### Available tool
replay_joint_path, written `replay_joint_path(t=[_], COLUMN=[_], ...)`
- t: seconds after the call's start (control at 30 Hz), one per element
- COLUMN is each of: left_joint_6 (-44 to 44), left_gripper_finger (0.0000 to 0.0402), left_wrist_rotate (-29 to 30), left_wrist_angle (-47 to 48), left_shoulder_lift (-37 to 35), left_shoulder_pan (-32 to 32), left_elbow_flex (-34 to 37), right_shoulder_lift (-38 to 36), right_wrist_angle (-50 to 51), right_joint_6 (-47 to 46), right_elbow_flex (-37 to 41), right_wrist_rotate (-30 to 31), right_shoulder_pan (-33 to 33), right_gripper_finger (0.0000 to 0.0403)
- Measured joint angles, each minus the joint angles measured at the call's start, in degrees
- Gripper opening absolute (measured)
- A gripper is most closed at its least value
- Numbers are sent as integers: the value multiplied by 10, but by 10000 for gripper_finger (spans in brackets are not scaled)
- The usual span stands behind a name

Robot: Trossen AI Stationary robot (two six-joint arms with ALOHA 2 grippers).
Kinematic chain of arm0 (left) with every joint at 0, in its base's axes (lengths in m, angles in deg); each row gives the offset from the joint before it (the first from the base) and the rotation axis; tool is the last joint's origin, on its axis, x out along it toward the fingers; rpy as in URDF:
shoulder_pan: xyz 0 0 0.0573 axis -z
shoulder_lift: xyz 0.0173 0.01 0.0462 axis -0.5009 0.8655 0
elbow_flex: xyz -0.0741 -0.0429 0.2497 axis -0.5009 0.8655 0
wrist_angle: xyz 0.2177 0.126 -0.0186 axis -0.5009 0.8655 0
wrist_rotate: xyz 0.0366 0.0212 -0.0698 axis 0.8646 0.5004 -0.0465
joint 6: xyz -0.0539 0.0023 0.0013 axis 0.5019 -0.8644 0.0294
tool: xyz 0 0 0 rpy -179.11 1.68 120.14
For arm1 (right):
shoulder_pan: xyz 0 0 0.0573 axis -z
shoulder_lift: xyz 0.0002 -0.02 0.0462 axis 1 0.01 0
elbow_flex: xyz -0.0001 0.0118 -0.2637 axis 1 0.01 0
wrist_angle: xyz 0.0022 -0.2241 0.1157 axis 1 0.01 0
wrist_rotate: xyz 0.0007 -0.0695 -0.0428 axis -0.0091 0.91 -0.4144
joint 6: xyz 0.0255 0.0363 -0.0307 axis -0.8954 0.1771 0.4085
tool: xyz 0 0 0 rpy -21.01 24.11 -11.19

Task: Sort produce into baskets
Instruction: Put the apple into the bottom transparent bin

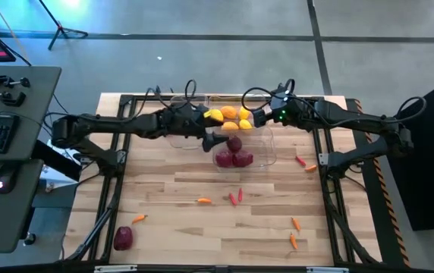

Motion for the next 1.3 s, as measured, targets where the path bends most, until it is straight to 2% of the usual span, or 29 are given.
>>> replay_joint_path(t=[0.07,0.17,0.3,0.4,0.5,0.57,0.67,0.8,0.93,1.13,1.3], left_joint_6=[-15,-14,14,143,325,427,505,544,548,588,683], left_gripper_finger=[376,376,376,376,376,376,376,376,376,376,376], left_wrist_rotate=[-39,-39,51,130,149,126,54,-91,-186,-238,-260], left_wrist_angle=[51,150,313,428,555,631,690,702,700,622,598], left_shoulder_lift=[-29,-88,-163,-192,-190,-171,-129,-62,-10,47,83], left_shoulder_pan=[1,22,101,186,280,343,424,501,554,604,622], left_elbow_flex=[-1,-2,-2,-2,-2,-2,-2,-2,-2,-1,-1], right_shoulder_lift=[0,0,0,1,3,3,4,4,4,4,4], right_wrist_angle=[2,10,31,50,62,64,65,67,67,75,88], right_joint_6=[0,7,15,16,16,16,17,17,16,15,27], right_elbow_flex=[0,0,0,0,0,0,0,0,0,0,0], right_wrist_rotate=[0,0,1,3,3,4,18,28,27,27,26], right_shoulder_pan=[0,-1,-3,-3,-3,-3,-3,-1,-1,-1,-1], right_gripper_finger=[383,383,383,383,383,383,383,383,383,383,383])
